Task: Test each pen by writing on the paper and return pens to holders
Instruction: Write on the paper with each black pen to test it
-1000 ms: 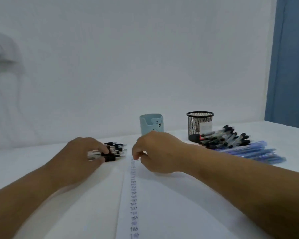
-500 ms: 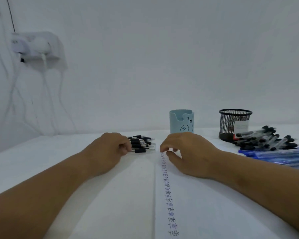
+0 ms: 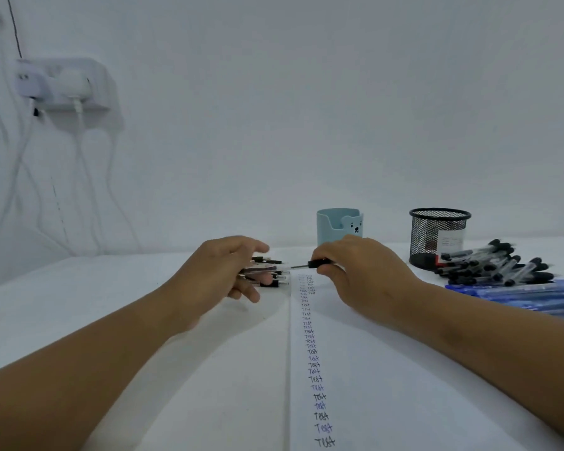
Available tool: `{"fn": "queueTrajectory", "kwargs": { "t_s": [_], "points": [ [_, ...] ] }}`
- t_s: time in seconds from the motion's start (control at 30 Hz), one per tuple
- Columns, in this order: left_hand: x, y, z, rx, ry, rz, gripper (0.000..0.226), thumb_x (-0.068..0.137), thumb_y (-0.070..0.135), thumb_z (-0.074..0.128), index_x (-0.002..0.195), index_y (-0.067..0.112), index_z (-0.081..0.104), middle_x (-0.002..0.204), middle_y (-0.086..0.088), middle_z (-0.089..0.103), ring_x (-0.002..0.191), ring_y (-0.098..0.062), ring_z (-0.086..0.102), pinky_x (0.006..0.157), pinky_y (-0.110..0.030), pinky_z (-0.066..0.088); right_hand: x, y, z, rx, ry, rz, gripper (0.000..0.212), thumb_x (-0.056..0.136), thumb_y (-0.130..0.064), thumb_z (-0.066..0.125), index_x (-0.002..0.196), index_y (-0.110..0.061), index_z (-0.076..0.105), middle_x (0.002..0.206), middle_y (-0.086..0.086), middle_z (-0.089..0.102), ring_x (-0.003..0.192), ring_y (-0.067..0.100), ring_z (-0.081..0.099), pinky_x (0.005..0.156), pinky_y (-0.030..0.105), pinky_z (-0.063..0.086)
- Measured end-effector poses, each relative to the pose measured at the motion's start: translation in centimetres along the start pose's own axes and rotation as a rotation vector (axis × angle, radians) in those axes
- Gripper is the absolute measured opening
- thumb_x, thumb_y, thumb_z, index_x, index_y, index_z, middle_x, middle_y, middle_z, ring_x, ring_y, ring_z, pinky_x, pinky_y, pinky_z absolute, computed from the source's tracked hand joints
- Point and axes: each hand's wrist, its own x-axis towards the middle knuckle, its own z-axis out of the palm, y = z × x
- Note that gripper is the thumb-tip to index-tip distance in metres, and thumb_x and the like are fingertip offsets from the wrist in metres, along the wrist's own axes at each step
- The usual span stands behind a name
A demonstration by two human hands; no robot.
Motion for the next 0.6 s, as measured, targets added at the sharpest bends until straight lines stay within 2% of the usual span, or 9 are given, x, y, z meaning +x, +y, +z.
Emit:
{"fn": "queueTrajectory", "kwargs": {
  "t_s": [0.1,0.2,0.3,0.43,0.53,0.6],
  "points": [
    [0.07,-0.01,-0.28,-0.302,-0.097,-0.119,0.034,0.109,0.024,0.038,0.116,0.008,0.068,0.098,-0.013,0.077,0.075,-0.023,0.069,0.076,-0.034,0.050,-0.21,0.81,0.44,0.033,0.010,0.028,0.014,0.102,-0.032,0.049,0.107,-0.035,0.062,0.098,-0.006,0.065,0.097,0.021,0.057,0.083,0.039,0.048],
    [0.36,-0.16,-0.16,-0.478,-0.123,-0.141,0.032,0.100,0.029,0.049,0.111,0.006,0.070,0.093,-0.011,0.075,0.079,-0.021,0.071,0.079,-0.034,0.053,-0.12,0.73,0.47,0.053,0.025,0.012,0.015,0.102,-0.031,0.048,0.108,-0.034,0.062,0.097,-0.005,0.064,0.095,0.021,0.057,0.081,0.039,0.048],
    [0.46,-0.47,-0.35,-0.518,-0.148,-0.128,0.037,0.083,0.032,0.061,0.107,0.005,0.071,0.086,-0.011,0.072,0.084,-0.022,0.069,0.081,-0.035,0.054,-0.20,0.44,0.51,0.061,0.031,-0.022,0.018,0.103,-0.030,0.047,0.112,-0.031,0.062,0.097,-0.002,0.063,0.093,0.023,0.056,0.081,0.039,0.047],
    [0.36,-0.70,-0.51,-0.496,-0.139,-0.117,0.034,0.080,0.028,0.062,0.106,0.006,0.070,0.082,-0.010,0.071,0.092,-0.023,0.065,0.081,-0.034,0.054,-0.21,0.49,0.76,0.025,0.047,-0.068,0.017,0.102,-0.032,0.047,0.112,-0.032,0.062,0.095,-0.001,0.062,0.093,0.025,0.056,0.080,0.039,0.045],
    [0.37,-0.50,-0.28,-0.492,-0.123,-0.090,0.037,0.081,0.034,0.062,0.108,0.012,0.072,0.089,-0.008,0.072,0.095,-0.025,0.065,0.084,-0.036,0.052,0.18,0.56,0.54,-0.068,0.120,-0.179,0.022,0.101,-0.031,0.049,0.108,-0.024,0.069,0.095,-0.004,0.066,0.095,0.021,0.055,0.078,0.035,0.041],
    [0.37,-0.04,-0.06,-0.521,-0.154,-0.072,0.046,0.082,0.044,0.060,0.119,0.019,0.069,0.101,-0.005,0.073,0.095,-0.024,0.066,0.086,-0.037,0.052,0.54,0.55,0.27,-0.059,0.158,-0.159,0.023,0.099,-0.030,0.050,0.103,-0.020,0.070,0.092,-0.004,0.064,0.090,0.022,0.056,0.075,0.036,0.046]
  ]
}}
